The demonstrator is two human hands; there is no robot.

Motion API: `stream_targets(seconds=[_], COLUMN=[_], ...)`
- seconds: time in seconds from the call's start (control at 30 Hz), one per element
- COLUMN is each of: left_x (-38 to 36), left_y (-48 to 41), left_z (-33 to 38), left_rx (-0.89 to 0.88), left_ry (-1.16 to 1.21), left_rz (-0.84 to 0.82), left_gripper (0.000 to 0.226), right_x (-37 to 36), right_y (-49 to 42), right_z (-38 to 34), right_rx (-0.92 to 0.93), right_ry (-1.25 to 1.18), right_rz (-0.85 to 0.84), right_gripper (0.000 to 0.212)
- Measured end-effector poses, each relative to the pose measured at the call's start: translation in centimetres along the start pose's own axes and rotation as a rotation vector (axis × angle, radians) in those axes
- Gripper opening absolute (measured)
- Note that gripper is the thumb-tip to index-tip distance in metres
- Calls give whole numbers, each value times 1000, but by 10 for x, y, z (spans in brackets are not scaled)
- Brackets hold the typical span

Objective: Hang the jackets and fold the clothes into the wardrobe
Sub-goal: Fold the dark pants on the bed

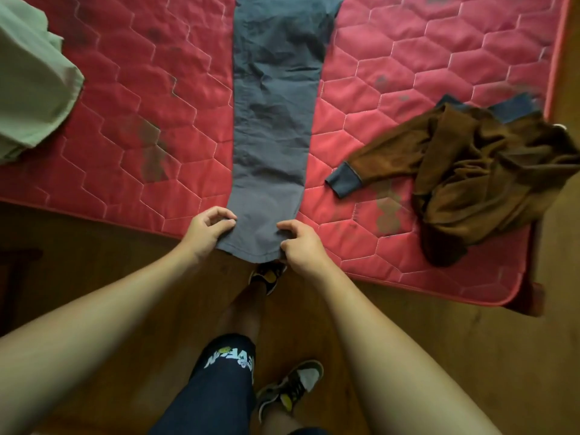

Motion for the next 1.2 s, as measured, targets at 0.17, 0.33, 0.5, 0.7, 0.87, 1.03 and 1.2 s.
stream_targets(seconds=[0.17, 0.33, 0.5, 0.7, 0.87, 1.03, 1.2], left_x=[-6, -6, -11, -6, 7, 12, 8], left_y=[-5, -8, -9, -12, -19, -44, -91], left_z=[-5, -8, -3, 0, 15, 52, 91], left_rx=[45, 84, 103, 168, 144, 101, -40], left_ry=[-29, -18, 3, -21, -19, 192, 133], left_rz=[-22, -41, -5, -92, -179, -112, -77], left_gripper=[14, 15, 17, 19, 18, 25, 16], right_x=[8, 15, 24, 39, 58, 79, 98], right_y=[-15, -29, -23, -14, -6, -26, -72], right_z=[3, 18, 5, -21, -58, -93, -129], right_rx=[-52, -101, -130, -259, -334, -270, -103], right_ry=[30, 23, 17, 45, -84, -199, -212], right_rz=[-13, -17, -51, -109, -123, -51, -14], right_gripper=[59, 51, 47, 38, 26, 31, 27])
Point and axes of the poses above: each hand's wrist, its own y-axis away from the middle knuckle, its own x-axis out of the back of the hand, z = x × y, the point moved 1 cm from there along -y, towards the middle knuckle, and after that the axes turned 7 degrees about y, right-handed, at the moved point
